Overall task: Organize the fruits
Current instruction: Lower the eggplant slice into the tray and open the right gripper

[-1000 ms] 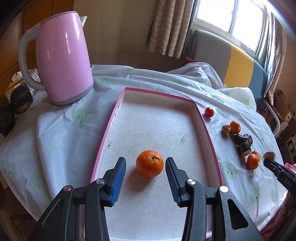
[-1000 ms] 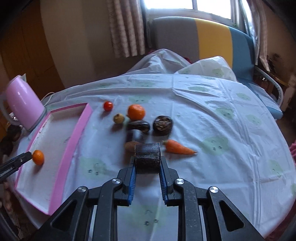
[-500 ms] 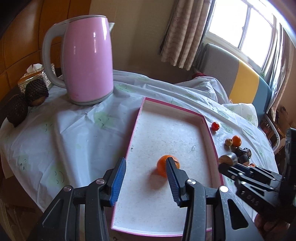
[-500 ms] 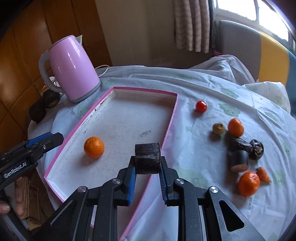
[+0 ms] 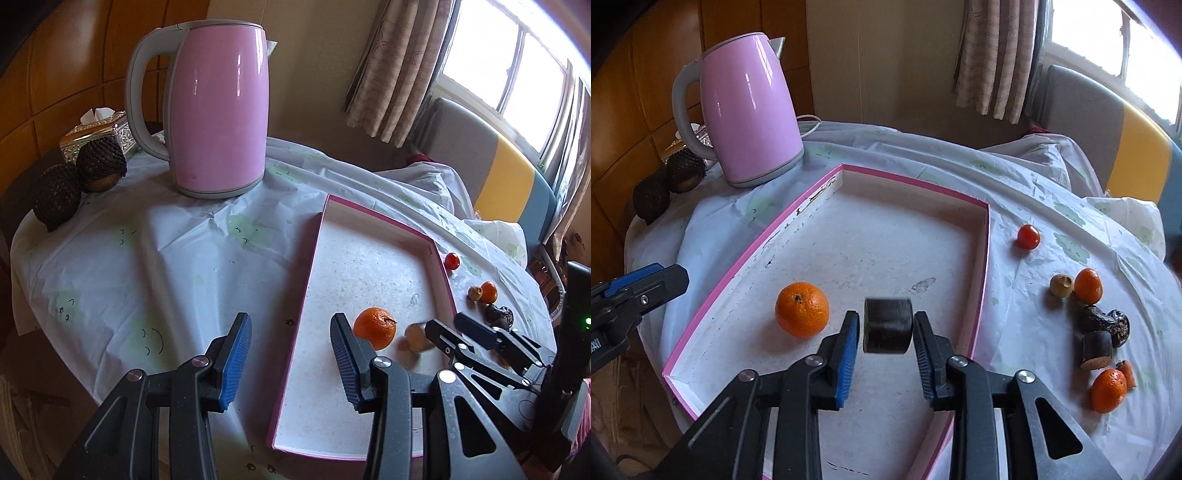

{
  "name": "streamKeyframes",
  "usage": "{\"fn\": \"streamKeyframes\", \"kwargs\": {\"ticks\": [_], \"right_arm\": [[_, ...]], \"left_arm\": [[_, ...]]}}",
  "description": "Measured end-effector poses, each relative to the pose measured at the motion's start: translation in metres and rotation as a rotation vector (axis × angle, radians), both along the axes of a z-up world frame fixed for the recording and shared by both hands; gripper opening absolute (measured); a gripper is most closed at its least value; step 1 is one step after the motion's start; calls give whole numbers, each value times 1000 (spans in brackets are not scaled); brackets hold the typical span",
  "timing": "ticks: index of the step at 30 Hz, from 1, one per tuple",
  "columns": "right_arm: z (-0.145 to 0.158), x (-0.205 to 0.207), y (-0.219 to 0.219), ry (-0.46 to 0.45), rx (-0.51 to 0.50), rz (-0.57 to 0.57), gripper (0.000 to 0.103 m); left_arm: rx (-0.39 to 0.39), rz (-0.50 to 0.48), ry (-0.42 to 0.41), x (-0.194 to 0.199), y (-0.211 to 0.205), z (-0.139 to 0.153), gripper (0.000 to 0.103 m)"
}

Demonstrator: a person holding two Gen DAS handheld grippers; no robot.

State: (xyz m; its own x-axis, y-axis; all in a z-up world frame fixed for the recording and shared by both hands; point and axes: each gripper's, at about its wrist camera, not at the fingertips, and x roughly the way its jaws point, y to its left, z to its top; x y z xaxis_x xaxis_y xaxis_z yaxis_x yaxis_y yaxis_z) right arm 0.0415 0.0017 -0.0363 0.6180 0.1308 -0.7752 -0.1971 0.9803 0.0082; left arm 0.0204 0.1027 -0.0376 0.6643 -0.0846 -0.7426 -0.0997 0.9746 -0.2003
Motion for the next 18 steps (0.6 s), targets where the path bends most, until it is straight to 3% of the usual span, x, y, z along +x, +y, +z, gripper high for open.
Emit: {"fn": "streamKeyframes", "kwargs": {"ticks": [3,4,9,18], "right_arm": [[9,-6,-1,-55,-23,-14,58],[12,-8,-1,-65,-24,-10,60],[22,-14,-1,-122,-61,-30,60],[34,-26,-43,-147,-20,-158,60]], "left_arm": [[7,-8,-1,1,-3,1,45],[8,-10,-1,0,-5,2,45],[20,-27,-14,-1,-12,8,45],[46,-122,-29,-4,-41,13,45]]}}
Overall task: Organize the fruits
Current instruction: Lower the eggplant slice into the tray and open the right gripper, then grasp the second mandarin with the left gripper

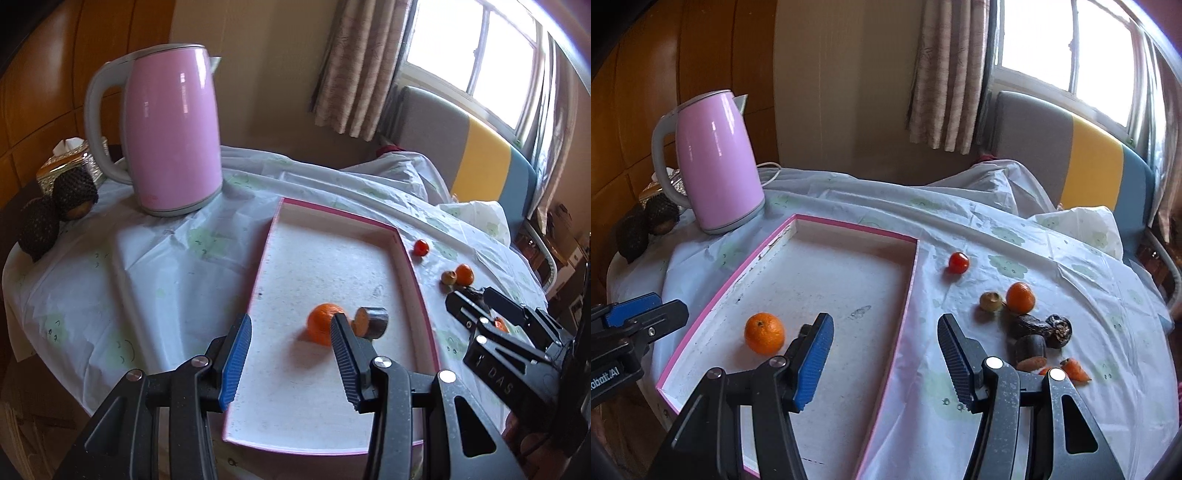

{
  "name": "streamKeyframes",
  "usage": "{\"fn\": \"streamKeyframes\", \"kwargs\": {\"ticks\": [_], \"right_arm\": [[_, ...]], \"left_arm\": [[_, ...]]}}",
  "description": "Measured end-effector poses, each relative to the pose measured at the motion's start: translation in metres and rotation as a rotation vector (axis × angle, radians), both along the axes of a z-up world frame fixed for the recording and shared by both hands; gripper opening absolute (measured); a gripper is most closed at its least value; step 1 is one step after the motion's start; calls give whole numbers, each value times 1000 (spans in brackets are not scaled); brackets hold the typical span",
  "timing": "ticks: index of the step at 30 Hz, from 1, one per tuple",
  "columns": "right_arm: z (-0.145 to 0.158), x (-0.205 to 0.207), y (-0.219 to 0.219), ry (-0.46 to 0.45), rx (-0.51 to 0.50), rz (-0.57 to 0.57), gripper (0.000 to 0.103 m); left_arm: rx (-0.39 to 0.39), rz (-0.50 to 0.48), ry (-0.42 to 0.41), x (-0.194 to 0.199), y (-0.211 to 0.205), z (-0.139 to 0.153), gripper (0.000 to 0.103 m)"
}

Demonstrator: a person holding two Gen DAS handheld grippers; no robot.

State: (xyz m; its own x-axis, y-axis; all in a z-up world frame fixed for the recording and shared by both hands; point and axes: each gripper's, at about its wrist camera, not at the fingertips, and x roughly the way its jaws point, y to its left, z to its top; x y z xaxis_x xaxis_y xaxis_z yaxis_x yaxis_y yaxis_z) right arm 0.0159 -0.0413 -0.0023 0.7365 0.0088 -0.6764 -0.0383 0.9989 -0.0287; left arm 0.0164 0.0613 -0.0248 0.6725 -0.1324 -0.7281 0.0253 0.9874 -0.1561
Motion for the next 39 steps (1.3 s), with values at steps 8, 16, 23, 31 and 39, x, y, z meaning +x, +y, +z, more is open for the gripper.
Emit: {"fn": "streamKeyframes", "kwargs": {"ticks": [8,16,23,31,39], "right_arm": [[0,-13,-64,12,21,-163,60],[-5,-29,-117,26,21,-290,60],[-12,-41,-152,44,17,-375,60],[-20,-50,-181,69,-11,-439,60],[-27,-56,-203,88,-11,-483,60]], "left_arm": [[22,-117,6,-1,-40,1,45],[31,-236,12,2,-86,3,45],[66,-321,12,7,-126,4,45],[88,-438,21,11,-179,-1,45],[102,-513,30,13,-216,-5,45]]}}
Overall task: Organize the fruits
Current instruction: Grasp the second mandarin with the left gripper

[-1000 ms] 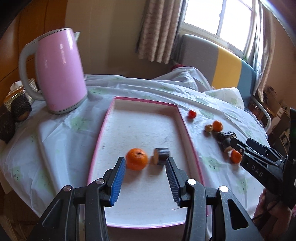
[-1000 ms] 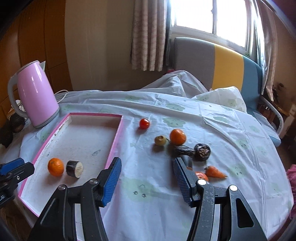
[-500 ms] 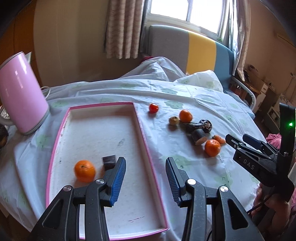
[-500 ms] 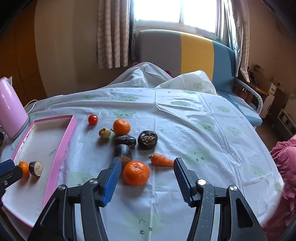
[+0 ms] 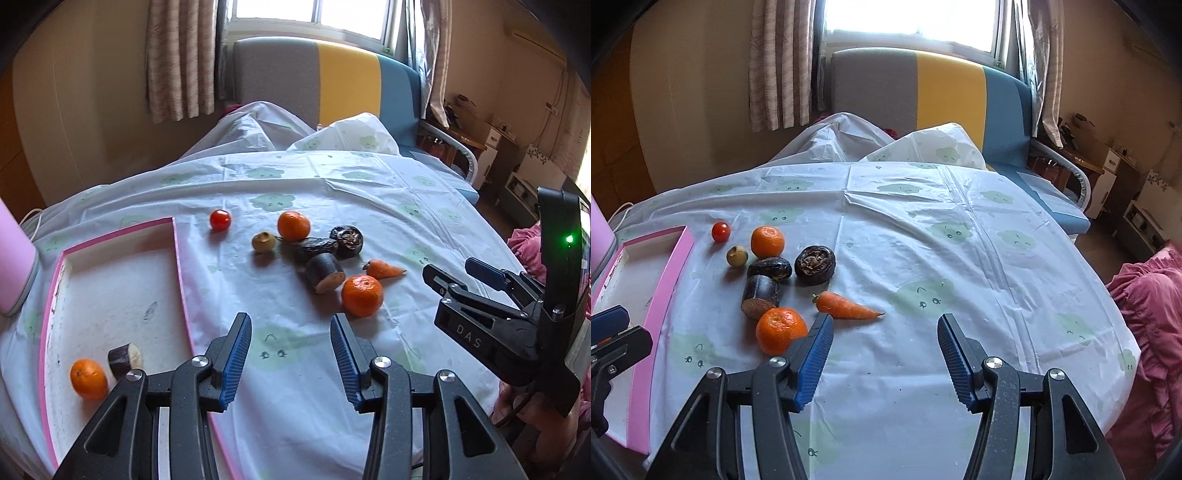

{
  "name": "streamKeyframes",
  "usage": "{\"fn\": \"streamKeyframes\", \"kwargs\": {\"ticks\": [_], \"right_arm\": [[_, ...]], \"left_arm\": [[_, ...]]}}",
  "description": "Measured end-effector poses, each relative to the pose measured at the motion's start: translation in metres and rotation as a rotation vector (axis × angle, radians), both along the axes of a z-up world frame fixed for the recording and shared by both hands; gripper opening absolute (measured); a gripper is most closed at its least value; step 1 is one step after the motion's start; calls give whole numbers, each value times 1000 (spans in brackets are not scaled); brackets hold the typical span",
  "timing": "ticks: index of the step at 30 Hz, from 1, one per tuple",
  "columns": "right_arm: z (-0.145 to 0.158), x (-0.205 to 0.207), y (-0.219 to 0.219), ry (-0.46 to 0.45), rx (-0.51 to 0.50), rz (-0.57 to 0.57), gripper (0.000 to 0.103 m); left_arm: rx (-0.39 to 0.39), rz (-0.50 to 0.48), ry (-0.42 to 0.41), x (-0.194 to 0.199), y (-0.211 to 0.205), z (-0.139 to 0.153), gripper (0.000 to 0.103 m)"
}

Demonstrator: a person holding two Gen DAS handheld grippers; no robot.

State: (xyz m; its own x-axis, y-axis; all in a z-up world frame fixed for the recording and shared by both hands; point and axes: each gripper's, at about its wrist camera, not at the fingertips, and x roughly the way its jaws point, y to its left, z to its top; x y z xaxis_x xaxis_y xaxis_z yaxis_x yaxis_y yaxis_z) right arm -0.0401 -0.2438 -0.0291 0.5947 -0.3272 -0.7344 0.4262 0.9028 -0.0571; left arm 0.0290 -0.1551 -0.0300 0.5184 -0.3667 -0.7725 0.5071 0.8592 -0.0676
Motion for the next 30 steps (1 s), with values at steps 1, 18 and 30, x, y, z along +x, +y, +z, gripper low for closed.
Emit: {"fn": "streamKeyframes", "kwargs": {"ticks": [1,18,30], "right_arm": [[0,0,-1,1,1,-2,60],[-18,2,-27,18,130,30,51],[-24,4,-46,-7,275,68,43]], "left_arm": [[2,-5,2,1,-3,-1,45],[-30,-55,111,23,-36,-28,45],[-45,-122,187,34,-75,-54,45]]}}
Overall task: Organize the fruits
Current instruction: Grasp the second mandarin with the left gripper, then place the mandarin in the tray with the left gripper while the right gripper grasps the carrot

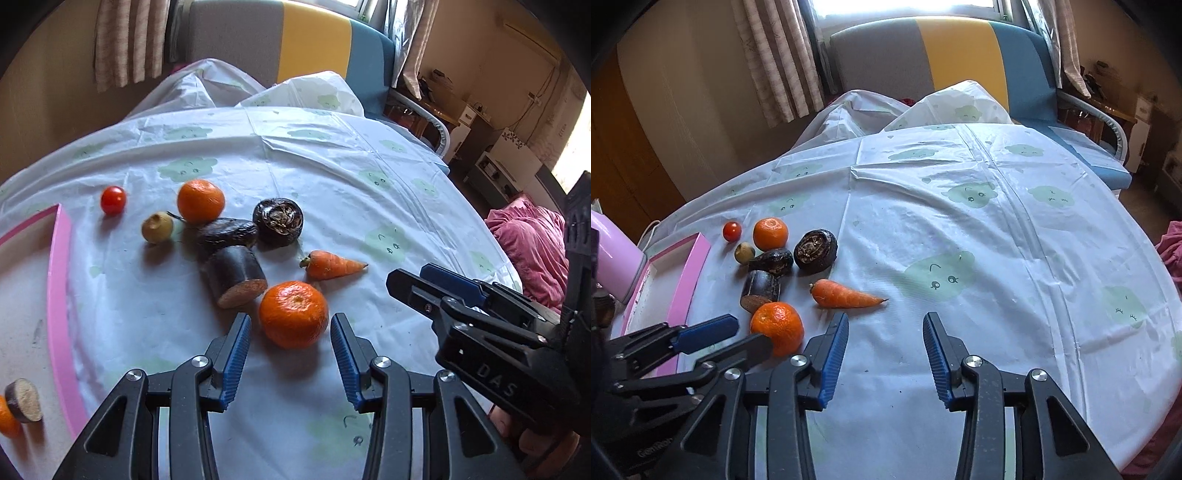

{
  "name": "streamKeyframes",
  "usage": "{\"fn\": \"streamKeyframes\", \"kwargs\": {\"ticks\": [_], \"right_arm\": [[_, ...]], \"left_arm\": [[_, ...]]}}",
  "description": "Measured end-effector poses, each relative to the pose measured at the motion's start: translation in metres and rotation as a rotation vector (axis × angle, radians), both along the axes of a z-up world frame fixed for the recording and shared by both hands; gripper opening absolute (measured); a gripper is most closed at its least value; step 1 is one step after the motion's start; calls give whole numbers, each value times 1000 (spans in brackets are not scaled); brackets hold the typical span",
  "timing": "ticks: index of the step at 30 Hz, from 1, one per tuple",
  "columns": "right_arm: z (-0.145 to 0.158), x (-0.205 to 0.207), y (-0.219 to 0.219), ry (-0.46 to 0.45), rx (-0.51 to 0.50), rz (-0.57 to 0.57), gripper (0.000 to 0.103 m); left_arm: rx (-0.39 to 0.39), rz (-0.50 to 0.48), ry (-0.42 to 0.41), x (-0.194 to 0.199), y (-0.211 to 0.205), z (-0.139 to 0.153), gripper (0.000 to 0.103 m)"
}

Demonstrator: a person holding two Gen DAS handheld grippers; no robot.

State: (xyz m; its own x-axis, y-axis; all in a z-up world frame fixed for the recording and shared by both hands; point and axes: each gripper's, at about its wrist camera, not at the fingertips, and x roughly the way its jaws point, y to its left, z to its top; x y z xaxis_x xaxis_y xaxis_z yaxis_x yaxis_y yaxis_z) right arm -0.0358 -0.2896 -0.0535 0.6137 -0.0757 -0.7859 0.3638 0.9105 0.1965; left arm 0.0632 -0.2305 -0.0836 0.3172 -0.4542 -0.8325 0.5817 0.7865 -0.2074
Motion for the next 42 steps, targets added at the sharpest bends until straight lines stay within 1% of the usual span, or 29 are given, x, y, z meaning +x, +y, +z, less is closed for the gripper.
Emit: {"fn": "streamKeyframes", "kwargs": {"ticks": [1,2,3,6,8,11,13,20,22,23,25,30,36,38,42], "right_arm": [[0,1,-1,-2,9,7,43],[0,3,-2,-5,21,18,39],[1,5,-3,-5,31,25,39],[0,12,-8,-11,71,53,39],[0,18,-8,-16,88,86,39],[0,30,-5,-13,87,147,39],[-2,40,-1,0,82,188,39],[-14,69,7,47,47,272,39],[-19,74,12,72,27,300,39],[-21,76,15,86,14,312,41],[-23,78,21,100,-36,329,41],[-22,75,31,133,-116,360,37],[-20,66,49,152,-242,377,31],[-18,64,53,153,-262,367,30],[-16,59,56,150,-257,341,30]], "left_arm": [[0,3,6,2,-2,-2,45],[3,7,11,4,-4,-4,45],[3,9,14,6,-6,-6,45],[3,4,20,10,-10,-12,45],[-18,4,33,12,-7,-15,44],[-23,-3,29,9,-2,-14,44],[-12,10,25,7,5,-13,44],[-15,52,20,2,31,-5,44],[-13,66,21,2,36,-3,44],[-12,73,19,1,39,-2,44],[-11,81,14,0,45,1,44],[-12,117,-7,-2,59,11,44],[-4,175,-48,-5,83,26,44],[1,194,-68,-7,93,31,44],[10,240,-106,-10,115,39,44]]}}
